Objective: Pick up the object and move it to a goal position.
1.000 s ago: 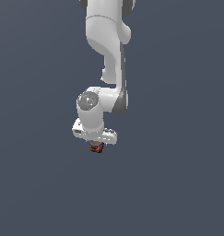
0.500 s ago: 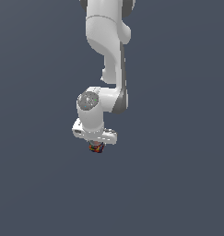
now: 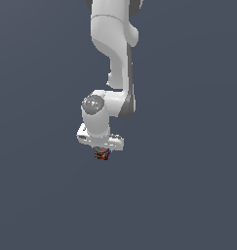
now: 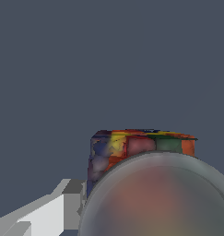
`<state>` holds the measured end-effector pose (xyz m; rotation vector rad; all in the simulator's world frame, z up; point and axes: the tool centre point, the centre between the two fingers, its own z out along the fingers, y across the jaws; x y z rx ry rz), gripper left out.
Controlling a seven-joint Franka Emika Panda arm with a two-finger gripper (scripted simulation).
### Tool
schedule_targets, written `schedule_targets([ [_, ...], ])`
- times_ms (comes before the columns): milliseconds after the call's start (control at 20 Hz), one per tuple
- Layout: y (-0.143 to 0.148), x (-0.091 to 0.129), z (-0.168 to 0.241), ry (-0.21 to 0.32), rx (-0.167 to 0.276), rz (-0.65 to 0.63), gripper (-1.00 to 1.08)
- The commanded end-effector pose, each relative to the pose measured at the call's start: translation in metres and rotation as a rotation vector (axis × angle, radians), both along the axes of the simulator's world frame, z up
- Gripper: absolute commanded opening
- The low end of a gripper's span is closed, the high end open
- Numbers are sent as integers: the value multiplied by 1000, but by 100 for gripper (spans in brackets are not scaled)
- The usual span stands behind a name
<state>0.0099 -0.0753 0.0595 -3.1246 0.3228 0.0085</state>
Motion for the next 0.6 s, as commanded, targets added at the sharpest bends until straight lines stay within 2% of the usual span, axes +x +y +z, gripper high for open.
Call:
schedule_targets([
  [0,-1,-5,4,-4,0,0,-100],
  [300,-3,-30,12,-4,0,0,-100],
  [550,-6,-61,23,-4,0,0,-100],
])
